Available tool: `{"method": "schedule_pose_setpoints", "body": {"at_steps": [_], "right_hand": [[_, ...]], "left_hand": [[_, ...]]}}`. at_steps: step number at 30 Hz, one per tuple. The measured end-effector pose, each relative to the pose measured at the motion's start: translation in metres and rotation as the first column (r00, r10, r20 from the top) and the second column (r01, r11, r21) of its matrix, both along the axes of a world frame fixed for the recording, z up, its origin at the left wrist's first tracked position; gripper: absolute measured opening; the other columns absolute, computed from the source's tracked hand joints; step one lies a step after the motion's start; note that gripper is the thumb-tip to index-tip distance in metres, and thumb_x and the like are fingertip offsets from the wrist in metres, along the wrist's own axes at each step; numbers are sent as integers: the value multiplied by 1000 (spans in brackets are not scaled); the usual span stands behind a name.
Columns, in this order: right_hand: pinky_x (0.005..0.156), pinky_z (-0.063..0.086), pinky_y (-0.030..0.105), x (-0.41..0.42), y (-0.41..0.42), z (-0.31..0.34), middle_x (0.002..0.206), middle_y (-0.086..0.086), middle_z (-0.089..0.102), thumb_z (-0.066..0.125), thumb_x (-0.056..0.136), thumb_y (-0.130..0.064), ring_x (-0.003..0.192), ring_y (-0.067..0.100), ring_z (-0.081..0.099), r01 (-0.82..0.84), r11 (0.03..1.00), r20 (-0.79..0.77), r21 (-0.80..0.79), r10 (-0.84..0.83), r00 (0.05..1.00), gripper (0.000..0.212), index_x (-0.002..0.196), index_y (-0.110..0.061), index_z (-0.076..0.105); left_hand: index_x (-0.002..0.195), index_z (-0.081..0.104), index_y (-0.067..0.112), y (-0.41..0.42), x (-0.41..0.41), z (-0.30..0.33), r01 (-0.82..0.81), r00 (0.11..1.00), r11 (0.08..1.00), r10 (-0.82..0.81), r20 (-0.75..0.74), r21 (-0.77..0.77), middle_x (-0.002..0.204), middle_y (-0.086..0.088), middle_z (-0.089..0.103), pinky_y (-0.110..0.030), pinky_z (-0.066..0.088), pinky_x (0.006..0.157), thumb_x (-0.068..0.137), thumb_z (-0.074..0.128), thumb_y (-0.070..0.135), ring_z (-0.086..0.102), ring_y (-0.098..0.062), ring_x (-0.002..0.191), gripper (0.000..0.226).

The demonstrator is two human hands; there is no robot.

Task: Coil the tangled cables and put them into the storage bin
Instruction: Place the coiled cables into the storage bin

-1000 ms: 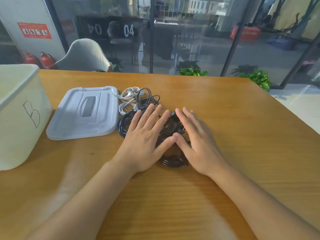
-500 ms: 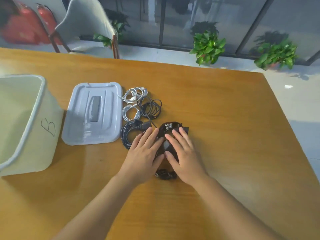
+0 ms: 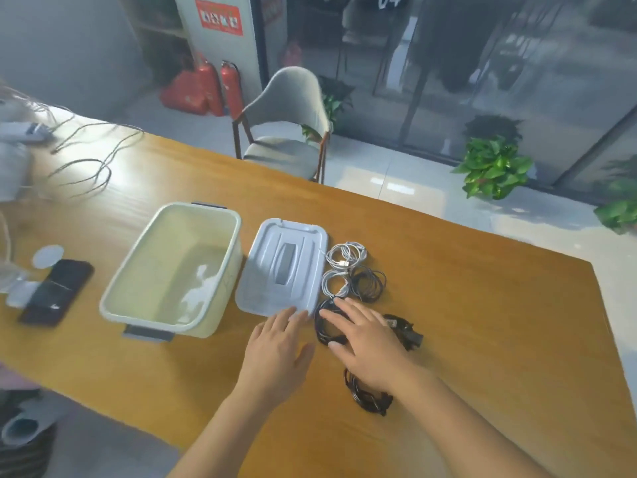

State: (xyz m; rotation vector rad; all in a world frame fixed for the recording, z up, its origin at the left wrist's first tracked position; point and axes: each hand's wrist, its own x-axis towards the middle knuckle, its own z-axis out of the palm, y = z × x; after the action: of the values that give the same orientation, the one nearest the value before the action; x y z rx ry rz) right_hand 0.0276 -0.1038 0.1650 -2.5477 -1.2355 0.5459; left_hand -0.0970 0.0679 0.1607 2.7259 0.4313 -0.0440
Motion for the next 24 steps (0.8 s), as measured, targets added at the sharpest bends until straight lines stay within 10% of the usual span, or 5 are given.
{"method": "schedule_pose_setpoints", "body": {"at_steps": [17,24], "right_hand": [[129,2,40,-15,207,2,174,-9,13,46,107,-44,161,15,-1,-313,946,81,85,307,948,56,161,-40,31],[131,8,43,-25,217,-7,167,-2,34,54,105,-34,160,21,14,-335,935,134,115,320,938,45,151,-31,51]], "left_hand": [[108,75,17,142,-82,-1,-424,901,905,418,118,33,120,-2,70,-44,41,105,100,66,20,58,-30,127,13],[98,74,24,156,-96,-19,-479,873,877,471,130,36,130,0,67,-48,23,123,107,41,34,46,-25,141,36]]}}
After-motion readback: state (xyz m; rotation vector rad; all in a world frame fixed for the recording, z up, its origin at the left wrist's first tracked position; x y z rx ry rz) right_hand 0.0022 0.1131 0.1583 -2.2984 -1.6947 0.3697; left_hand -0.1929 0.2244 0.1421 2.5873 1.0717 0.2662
